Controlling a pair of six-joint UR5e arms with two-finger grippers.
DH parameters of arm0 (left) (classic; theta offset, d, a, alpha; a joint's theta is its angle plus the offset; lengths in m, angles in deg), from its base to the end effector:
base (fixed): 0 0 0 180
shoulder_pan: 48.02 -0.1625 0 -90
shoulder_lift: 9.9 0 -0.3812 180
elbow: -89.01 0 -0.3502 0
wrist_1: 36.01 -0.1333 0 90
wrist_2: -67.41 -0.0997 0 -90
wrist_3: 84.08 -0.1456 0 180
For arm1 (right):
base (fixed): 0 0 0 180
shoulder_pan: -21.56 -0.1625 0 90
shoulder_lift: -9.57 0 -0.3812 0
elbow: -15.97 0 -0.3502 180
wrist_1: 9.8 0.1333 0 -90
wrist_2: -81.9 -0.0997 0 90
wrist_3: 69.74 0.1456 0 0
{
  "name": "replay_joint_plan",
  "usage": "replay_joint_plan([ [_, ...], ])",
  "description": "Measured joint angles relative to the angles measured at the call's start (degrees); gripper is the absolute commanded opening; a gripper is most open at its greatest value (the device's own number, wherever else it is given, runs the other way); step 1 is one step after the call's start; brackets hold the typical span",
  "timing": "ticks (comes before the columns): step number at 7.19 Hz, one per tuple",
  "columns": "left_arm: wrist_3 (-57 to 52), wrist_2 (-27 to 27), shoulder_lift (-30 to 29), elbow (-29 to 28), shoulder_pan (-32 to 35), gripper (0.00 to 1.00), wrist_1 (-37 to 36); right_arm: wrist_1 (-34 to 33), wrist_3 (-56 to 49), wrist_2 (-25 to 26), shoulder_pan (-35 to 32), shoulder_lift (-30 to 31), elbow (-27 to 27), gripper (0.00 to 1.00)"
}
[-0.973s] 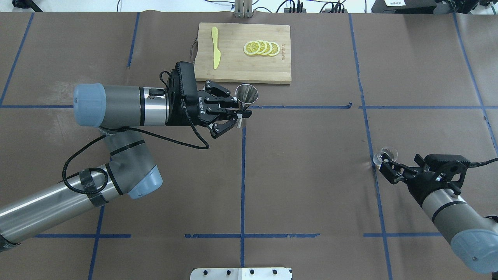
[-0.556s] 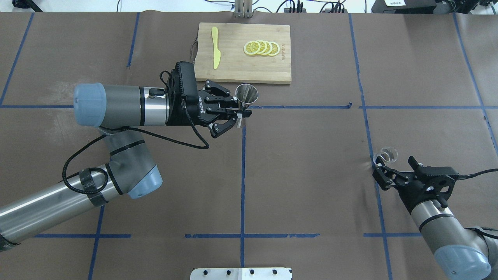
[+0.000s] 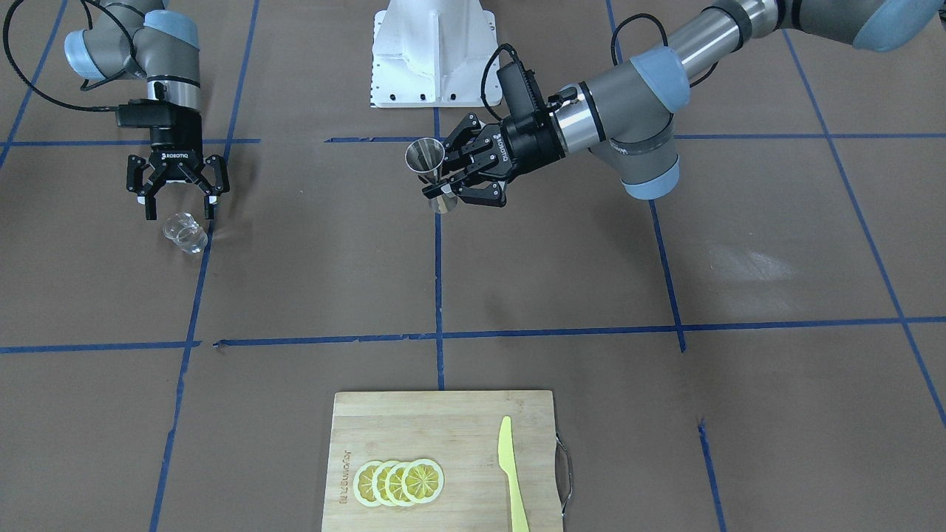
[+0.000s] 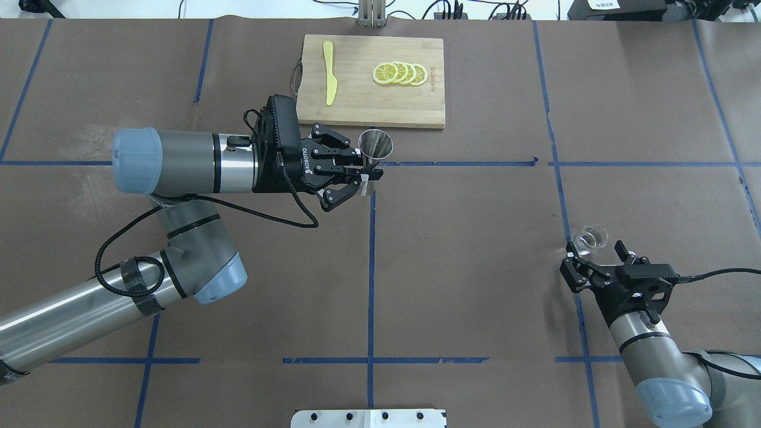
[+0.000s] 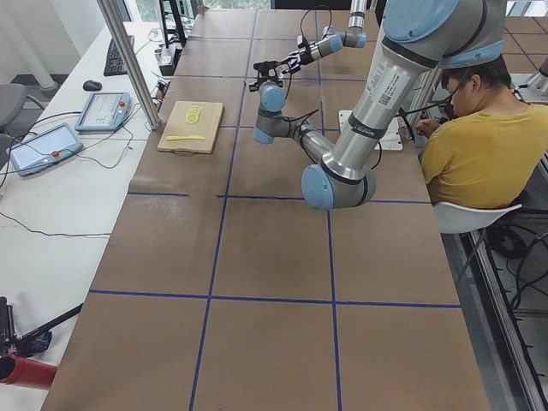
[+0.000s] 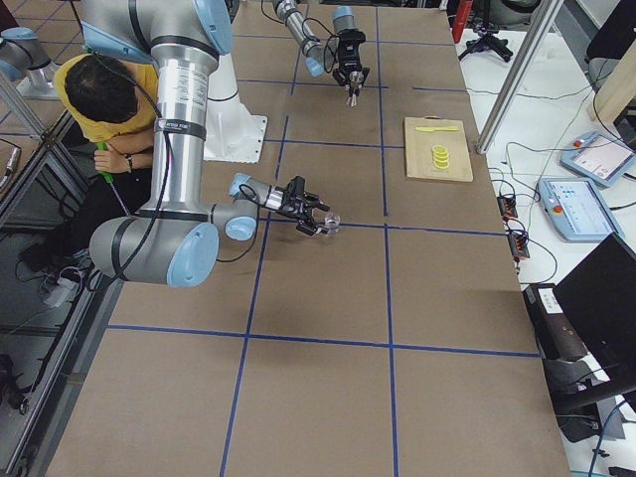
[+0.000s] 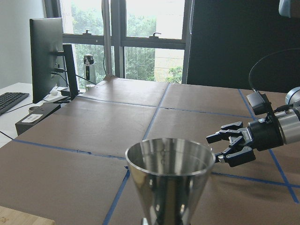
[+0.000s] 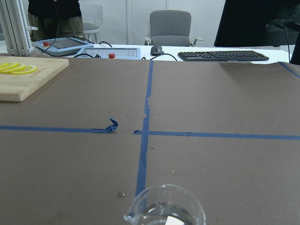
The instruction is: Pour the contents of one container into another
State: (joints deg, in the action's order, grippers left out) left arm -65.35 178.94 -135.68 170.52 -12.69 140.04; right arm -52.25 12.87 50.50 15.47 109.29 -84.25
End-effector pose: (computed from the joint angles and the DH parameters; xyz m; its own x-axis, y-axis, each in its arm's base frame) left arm 0.4588 -0.4231 0.1660 0.1453 0.9768 -0.1571 0.3906 0.0893 0.9162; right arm -0.3793 -0.2995 0.5117 0.7475 0.0124 0.6642 -0.5953 0.4561 0.6615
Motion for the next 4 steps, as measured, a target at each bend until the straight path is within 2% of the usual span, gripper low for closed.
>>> replay_joint_plan([
  [1,0.0,0.0,0.1,0.0,0.0,0.0,0.0,0.0,0.0,0.4,0.0,-1.1,1.4,0.99],
  [4,0.0,0.0,0.1,0.0,0.0,0.0,0.0,0.1,0.0,0.7,-0.2,-2.2,3.1,0.89],
])
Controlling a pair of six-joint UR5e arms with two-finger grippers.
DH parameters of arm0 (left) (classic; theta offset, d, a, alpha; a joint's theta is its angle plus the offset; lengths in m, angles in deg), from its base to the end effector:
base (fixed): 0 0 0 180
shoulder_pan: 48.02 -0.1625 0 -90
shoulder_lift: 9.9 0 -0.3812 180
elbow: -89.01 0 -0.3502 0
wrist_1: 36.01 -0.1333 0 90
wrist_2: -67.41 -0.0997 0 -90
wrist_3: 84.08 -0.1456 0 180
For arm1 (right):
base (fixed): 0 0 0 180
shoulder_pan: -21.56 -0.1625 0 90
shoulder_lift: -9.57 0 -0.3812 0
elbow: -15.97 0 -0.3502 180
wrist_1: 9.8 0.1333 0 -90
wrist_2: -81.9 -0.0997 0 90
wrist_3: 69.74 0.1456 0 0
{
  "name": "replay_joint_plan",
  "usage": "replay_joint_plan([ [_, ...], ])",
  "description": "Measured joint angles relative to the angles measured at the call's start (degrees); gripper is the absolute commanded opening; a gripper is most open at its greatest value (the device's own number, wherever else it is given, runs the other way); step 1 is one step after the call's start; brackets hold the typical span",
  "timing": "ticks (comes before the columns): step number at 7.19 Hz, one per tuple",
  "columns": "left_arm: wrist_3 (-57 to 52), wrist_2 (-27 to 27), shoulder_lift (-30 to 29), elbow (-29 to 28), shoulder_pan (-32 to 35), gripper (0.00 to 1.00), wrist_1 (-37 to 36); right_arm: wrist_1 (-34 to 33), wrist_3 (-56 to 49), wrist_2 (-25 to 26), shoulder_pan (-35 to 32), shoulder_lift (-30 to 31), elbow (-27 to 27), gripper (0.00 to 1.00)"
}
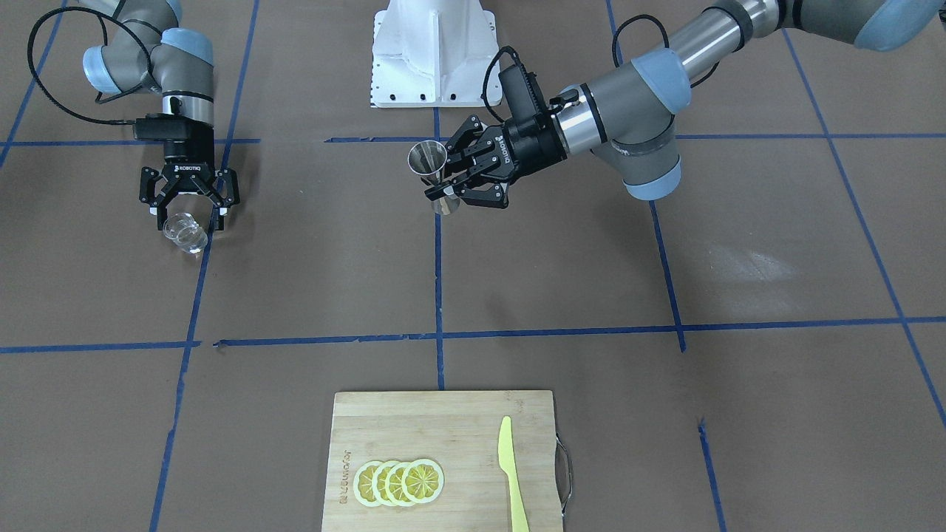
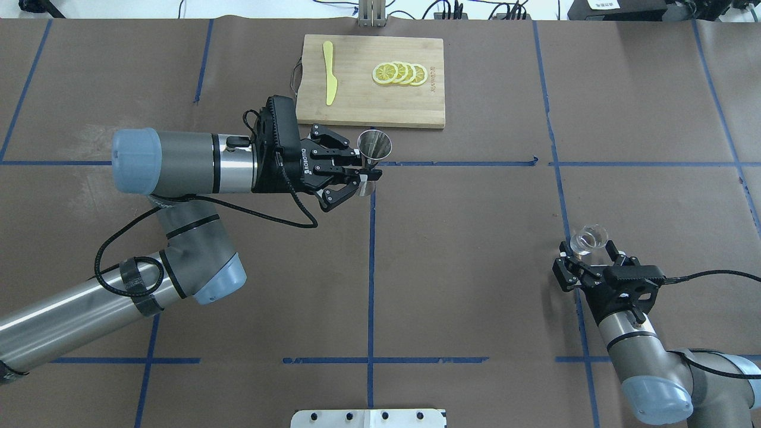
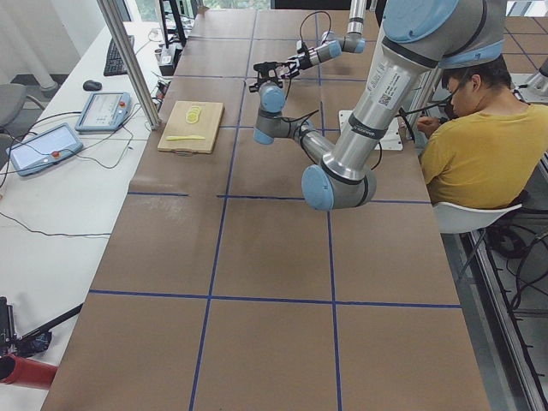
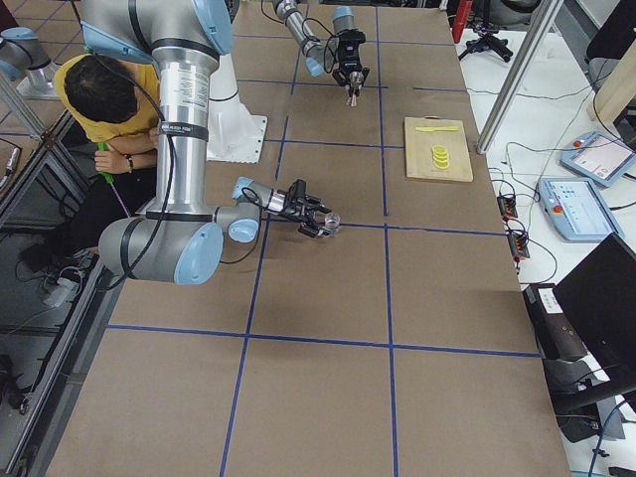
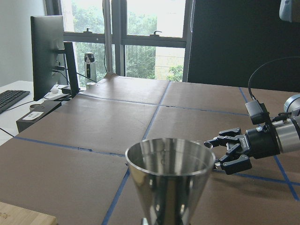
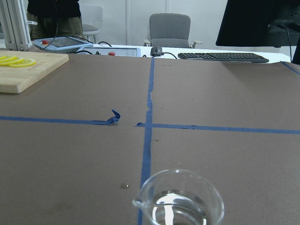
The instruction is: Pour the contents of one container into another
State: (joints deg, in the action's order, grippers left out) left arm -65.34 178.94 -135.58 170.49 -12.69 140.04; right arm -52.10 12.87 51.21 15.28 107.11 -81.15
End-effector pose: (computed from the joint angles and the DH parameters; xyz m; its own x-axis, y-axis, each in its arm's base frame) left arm 0.4589 -0.4232 0.1673 0.1455 0.9766 -0.1583 0.3889 0.0907 0.9168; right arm -0.3916 -0.3032 0.5201 0.7567 0.0172 0.6535 -0.5914 0.4441 0.6730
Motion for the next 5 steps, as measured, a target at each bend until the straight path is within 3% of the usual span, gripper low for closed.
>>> replay_joint_plan([
  [5,0.1,-0.3,0.0,0.0,0.0,0.0,0.0,0.2,0.0,0.1,-0.9,0.1,0.1,0.88],
])
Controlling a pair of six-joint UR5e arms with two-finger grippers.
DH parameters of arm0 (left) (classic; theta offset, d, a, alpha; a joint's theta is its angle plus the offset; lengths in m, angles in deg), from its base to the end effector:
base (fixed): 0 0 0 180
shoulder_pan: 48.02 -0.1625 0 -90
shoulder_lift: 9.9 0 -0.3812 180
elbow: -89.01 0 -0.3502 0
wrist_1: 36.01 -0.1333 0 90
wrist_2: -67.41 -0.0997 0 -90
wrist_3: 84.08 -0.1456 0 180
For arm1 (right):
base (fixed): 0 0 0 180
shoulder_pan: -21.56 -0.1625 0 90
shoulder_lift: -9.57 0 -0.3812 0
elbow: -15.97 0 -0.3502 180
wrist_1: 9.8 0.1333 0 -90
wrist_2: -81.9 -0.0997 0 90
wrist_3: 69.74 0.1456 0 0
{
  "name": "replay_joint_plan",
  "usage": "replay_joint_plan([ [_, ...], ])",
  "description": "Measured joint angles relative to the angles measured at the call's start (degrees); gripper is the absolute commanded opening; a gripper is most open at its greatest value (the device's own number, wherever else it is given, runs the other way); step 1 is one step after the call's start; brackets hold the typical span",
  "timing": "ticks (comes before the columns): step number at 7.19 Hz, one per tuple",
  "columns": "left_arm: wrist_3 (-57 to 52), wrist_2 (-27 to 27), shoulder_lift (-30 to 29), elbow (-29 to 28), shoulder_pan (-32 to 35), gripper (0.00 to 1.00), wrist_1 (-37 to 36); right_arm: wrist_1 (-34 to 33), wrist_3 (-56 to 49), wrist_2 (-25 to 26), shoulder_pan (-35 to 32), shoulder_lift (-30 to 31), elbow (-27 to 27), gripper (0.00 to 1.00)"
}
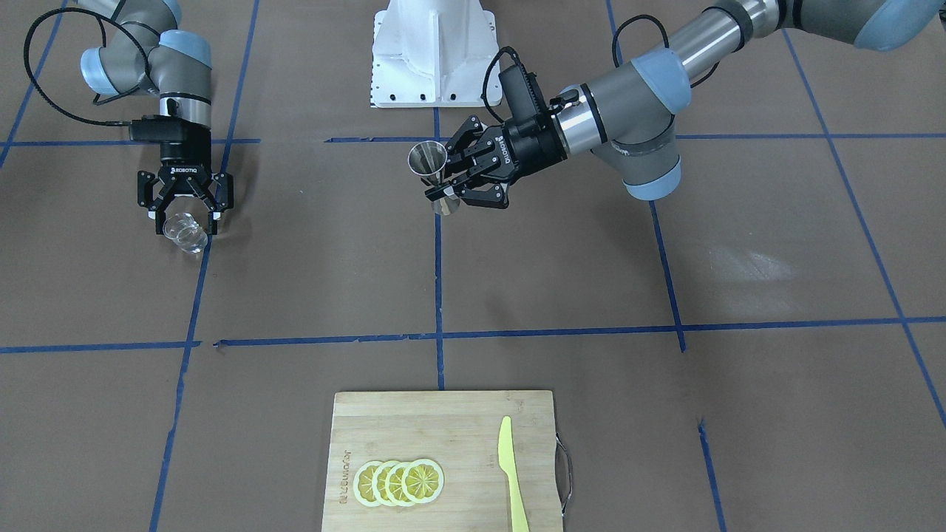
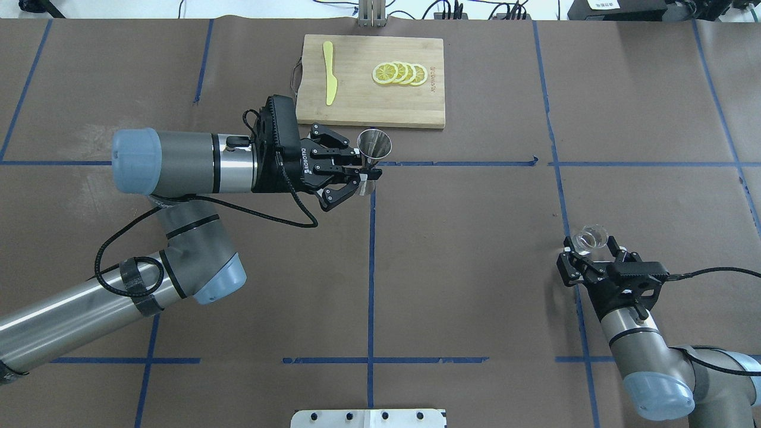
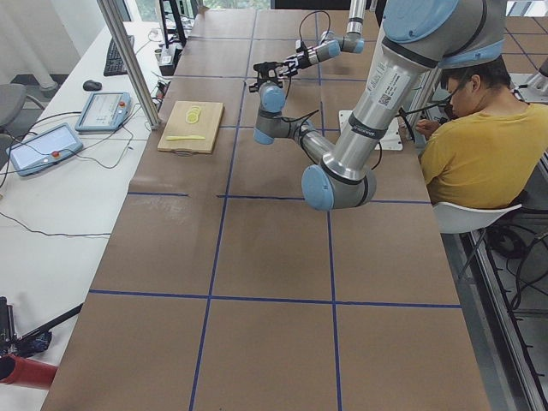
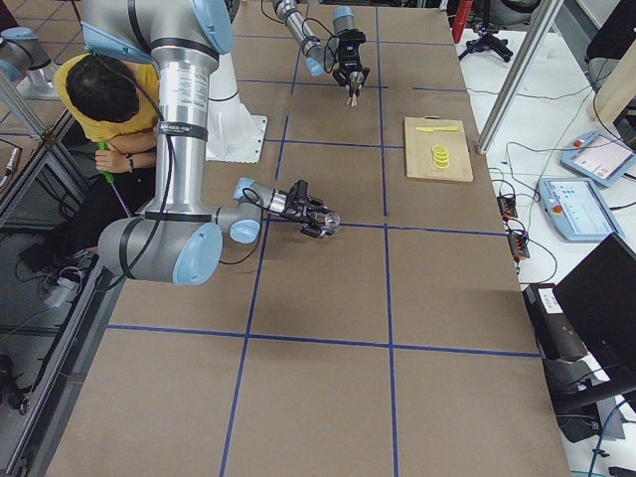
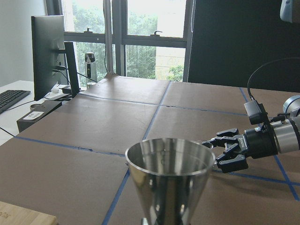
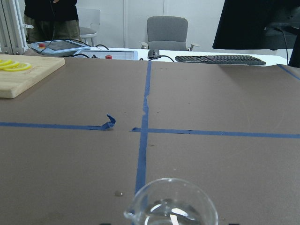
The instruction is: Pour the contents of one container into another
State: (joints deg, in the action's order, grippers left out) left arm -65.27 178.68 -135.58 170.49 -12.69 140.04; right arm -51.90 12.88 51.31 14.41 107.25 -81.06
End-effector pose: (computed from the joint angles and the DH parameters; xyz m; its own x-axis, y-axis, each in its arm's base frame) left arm 0.4587 -0.4238 0.1672 0.1490 0.9756 -0.1610 0.3904 0.0916 0.9161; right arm -0.3859 -0.3091 0.5213 0.7566 0.0290 0.6532 -0.5983 0.4336 0.6738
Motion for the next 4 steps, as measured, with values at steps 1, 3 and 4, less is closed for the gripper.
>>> replay_joint_plan([
  [1,0.0,-0.1,0.0,0.0,0.0,0.0,0.0,0.0,0.0,0.0,-0.2,0.0,0.1,0.85],
  [3,0.0,-0.1,0.0,0.0,0.0,0.0,0.0,0.0,0.0,0.4,-0.3,-0.1,0.4,0.52],
  [4,0.0,-0.1,0.0,0.0,0.0,0.0,0.0,0.0,0.0,0.5,-0.3,-0.2,0.6,0.32],
])
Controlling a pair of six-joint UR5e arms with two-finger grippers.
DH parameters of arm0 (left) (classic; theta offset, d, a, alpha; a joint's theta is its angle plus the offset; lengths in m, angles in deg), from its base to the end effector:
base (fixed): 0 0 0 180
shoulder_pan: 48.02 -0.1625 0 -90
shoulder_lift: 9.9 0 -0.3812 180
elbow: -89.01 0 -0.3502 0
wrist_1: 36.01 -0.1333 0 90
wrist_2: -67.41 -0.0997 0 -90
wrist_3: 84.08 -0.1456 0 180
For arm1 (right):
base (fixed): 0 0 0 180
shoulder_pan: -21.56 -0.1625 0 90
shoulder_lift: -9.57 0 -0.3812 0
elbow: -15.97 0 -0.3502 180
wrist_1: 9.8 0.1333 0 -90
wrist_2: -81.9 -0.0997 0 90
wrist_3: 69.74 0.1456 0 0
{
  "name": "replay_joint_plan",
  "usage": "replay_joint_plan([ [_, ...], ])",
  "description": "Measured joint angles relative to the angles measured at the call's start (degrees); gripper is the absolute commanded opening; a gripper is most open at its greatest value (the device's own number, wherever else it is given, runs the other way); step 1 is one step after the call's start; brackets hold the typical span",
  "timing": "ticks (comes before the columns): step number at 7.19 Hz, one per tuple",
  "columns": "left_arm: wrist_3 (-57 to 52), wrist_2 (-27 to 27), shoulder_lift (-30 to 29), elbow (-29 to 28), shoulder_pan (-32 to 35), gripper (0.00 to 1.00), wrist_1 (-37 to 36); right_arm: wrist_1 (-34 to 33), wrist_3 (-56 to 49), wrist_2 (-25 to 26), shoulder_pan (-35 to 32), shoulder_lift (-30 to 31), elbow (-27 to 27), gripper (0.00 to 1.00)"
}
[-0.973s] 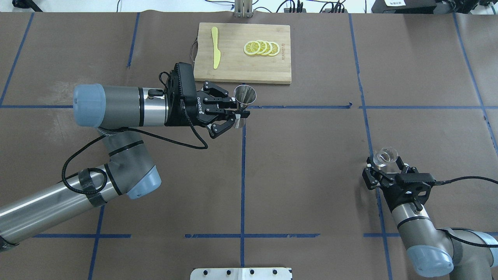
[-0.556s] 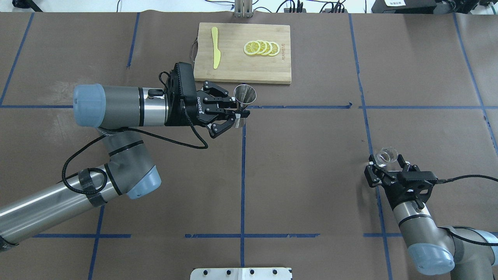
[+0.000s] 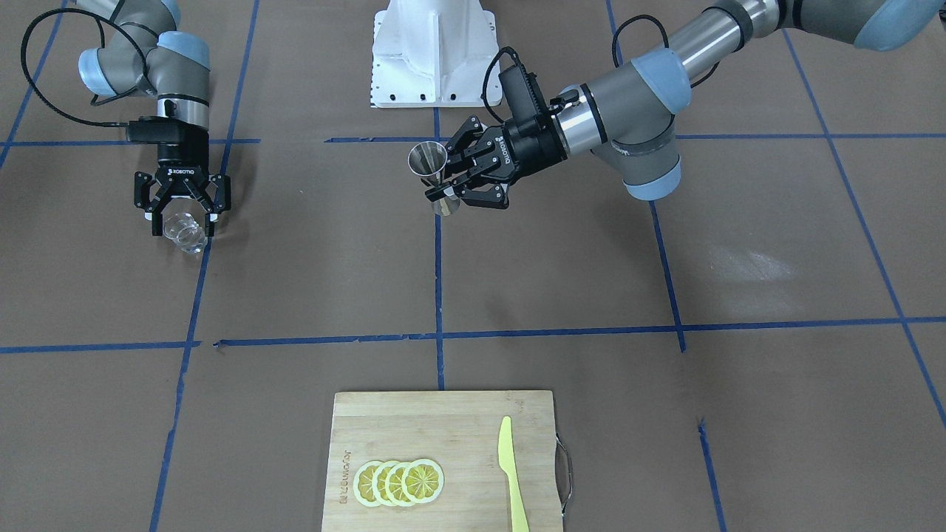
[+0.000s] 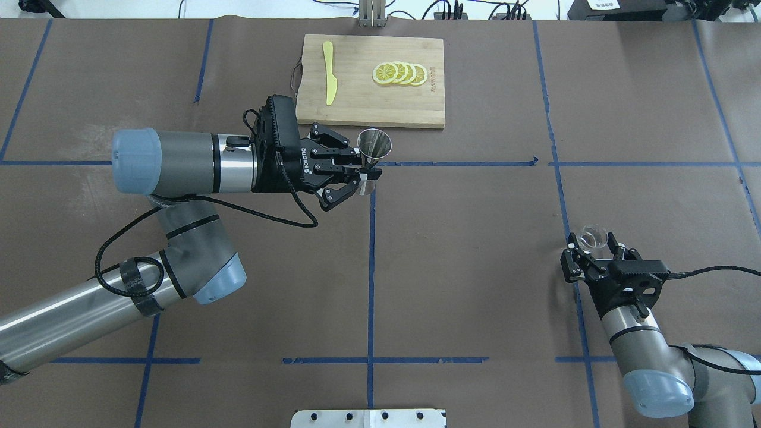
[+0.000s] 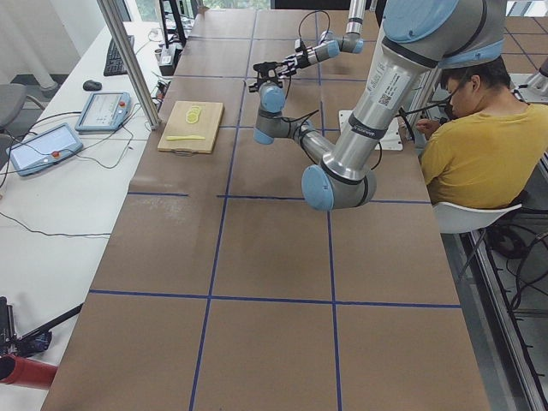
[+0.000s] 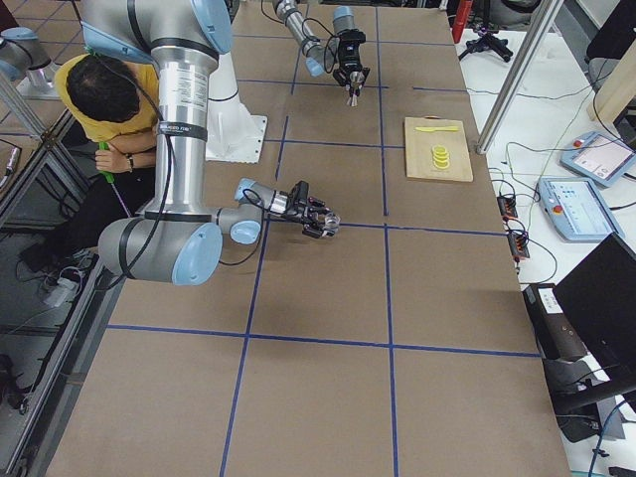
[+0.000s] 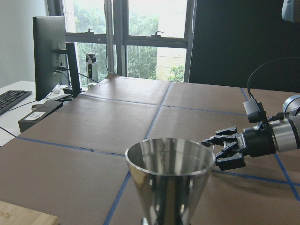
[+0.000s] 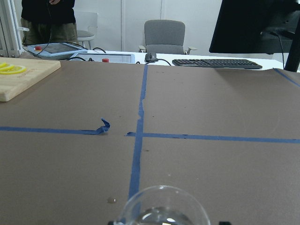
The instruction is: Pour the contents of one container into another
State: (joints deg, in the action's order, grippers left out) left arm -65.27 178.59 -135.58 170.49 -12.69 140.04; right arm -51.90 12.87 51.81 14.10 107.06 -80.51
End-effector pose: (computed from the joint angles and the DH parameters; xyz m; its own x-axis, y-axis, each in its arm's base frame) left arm 0.4587 -0.4240 0.1671 0.1503 0.9753 -0.1616 0.3909 0.0915 0.9159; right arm -0.3846 -0.3119 0.5237 0.7609 0.0346 0.6479 -0.5985 0.4231 0.6803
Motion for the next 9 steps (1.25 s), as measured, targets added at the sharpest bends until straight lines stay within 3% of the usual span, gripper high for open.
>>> replay_joint_plan([
  [1,0.0,0.0,0.0,0.0,0.0,0.0,0.0,0.0,0.0,0.0,0.0,-0.1,0.1,0.08],
  [3,0.0,0.0,0.0,0.0,0.0,0.0,0.1,0.1,0.0,0.0,0.0,-0.1,0.1,0.0],
  [9,-0.2,0.0,0.4,0.4,0.0,0.0,0.3,5.2,-3.0,1.1,-2.5,-0.2,-3.2,0.0],
])
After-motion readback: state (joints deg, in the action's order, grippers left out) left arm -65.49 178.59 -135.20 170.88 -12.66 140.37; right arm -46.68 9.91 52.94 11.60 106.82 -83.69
